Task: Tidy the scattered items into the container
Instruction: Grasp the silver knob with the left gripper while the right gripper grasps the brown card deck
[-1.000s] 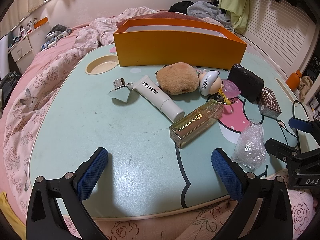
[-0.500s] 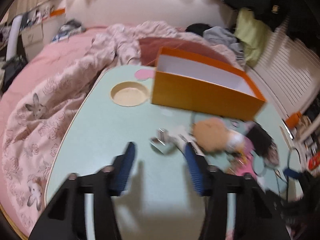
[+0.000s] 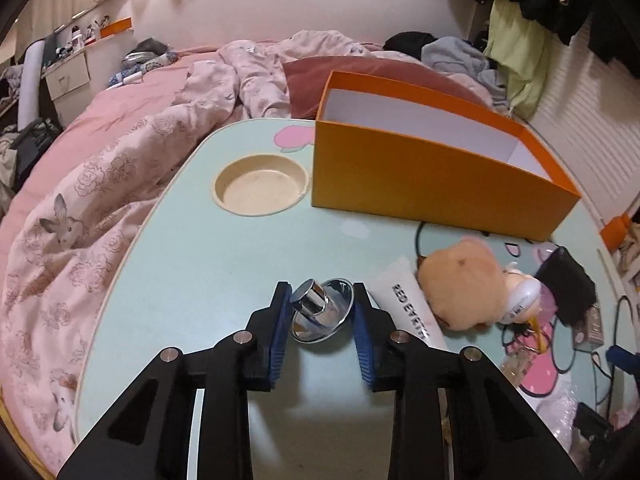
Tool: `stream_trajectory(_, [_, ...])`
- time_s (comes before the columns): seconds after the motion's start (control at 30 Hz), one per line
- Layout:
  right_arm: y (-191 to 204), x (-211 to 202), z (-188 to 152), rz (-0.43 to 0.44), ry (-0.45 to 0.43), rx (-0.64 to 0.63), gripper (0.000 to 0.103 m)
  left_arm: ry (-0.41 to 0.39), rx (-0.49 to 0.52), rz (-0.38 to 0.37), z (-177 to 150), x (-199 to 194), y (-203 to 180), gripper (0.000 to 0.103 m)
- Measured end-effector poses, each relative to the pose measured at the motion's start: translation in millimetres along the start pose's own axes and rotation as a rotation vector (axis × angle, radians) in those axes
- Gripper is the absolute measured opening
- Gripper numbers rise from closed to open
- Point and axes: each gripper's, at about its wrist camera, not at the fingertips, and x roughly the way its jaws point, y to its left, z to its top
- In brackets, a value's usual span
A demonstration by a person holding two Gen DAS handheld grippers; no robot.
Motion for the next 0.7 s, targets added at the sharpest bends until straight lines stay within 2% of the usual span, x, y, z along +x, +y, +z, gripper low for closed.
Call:
stream_trajectory(0.07, [-12,-7,1,0.058,-0.037,0.053,0.090,-0.010,-0.003,-0.028,-5,-3,2,0.031])
stream_trajectory(0.1, [-18,-11,3,0.071,-0.061,0.082,0.089,-0.015,-0.007,-0.039,-7,-5,4,0.031])
stream_trajectory(0.17, [-28,-18,8,0.072,-0.109,0.122,0.088,-0.033,-0.016,-0.048,-9,-12,6,0.031])
stream_trajectory(0.27, [-32,-18,19,0.044,-0.122,0.118,0.083,-0.062,-0.025,-0.060,-9,-24,6,0.031])
stream_trajectory(0.43, [-20,-1,35,0.058,-0.075,0.113,0.083,-0.088,-0.017,-0.089,-5,-40,-2,0.031])
stream_trajectory(0.6, [-3,23,44,-0.012,0.007,0.067,0.083,-0.095,0.003,-0.108,-3,-47,-11,0.031])
stream_trajectory(0.63, [-3,25,42,-0.022,0.012,0.063,0.080,-0.096,0.004,-0.108,-2,-48,-11,0.031])
stream_trajectory(0.67, [-5,23,39,-0.030,0.003,0.057,0.059,-0.096,0.007,-0.110,-2,-48,-12,0.031])
stream_trajectory(0.7, [-5,21,37,-0.042,-0.006,0.045,0.047,-0.096,0.007,-0.110,-2,-48,-12,0.031])
